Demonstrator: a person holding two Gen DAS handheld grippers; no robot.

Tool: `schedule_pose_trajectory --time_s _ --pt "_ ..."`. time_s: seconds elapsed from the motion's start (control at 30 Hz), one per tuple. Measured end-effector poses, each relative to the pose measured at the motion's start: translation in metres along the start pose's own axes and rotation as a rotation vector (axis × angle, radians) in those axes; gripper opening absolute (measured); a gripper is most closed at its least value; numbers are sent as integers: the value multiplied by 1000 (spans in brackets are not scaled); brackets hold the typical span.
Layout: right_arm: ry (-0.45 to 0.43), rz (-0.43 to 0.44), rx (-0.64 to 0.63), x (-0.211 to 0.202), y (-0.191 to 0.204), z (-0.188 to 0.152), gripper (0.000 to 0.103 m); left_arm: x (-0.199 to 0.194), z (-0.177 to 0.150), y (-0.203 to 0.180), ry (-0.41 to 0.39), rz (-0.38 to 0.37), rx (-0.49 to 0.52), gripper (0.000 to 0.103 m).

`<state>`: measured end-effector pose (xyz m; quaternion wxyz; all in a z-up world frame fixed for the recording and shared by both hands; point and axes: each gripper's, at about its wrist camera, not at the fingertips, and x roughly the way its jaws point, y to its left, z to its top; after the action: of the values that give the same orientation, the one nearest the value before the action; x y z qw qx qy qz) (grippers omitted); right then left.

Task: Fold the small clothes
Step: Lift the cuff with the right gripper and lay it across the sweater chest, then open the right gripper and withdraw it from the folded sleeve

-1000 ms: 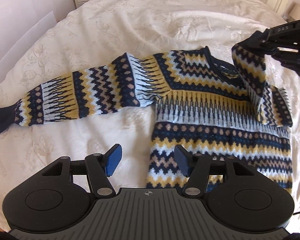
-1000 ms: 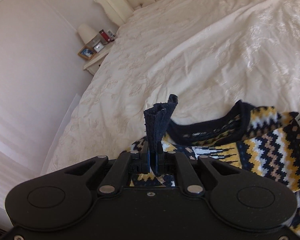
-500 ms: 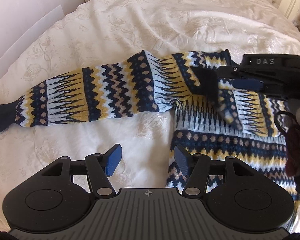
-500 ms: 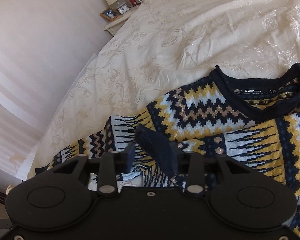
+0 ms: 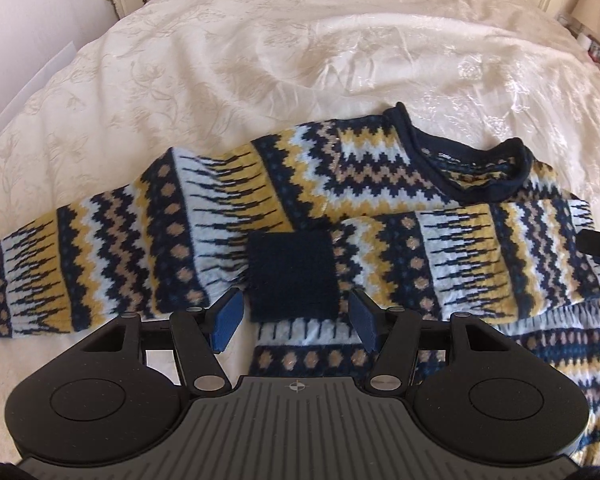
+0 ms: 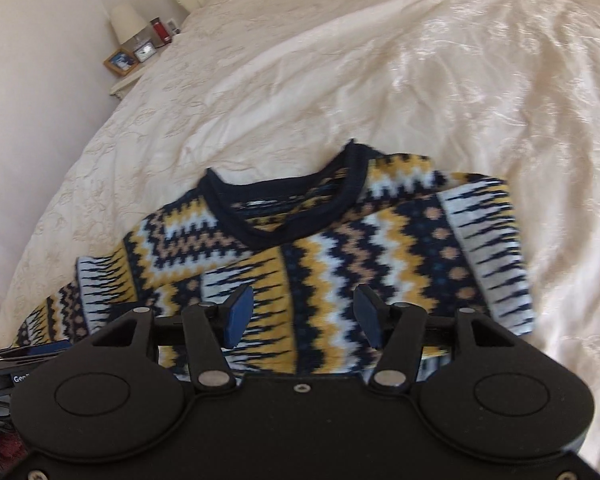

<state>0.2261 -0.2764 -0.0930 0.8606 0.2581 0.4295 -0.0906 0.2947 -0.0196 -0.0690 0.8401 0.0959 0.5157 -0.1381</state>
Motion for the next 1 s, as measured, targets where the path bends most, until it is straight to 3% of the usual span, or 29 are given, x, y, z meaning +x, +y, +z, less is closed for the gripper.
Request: schedule_pose_trajectory --time_s 0.3,0.4,0.73,0.93,1.0 --pt "-45 -141 66 12 -79 51 62 55 10 -30 42 45 67 57" --pt "-39 -161 79 30 -94 68 62 76 8 -31 94 75 92 57" --pt "51 -136 14 93 -109 93 60 90 9 -29 108 77 110 60" --pt "86 -85 -21 98 -108 86 60 90 5 -29 89 60 112 61" --pt "99 -70 -24 97 -109 85 44 90 4 -28 88 62 108 61"
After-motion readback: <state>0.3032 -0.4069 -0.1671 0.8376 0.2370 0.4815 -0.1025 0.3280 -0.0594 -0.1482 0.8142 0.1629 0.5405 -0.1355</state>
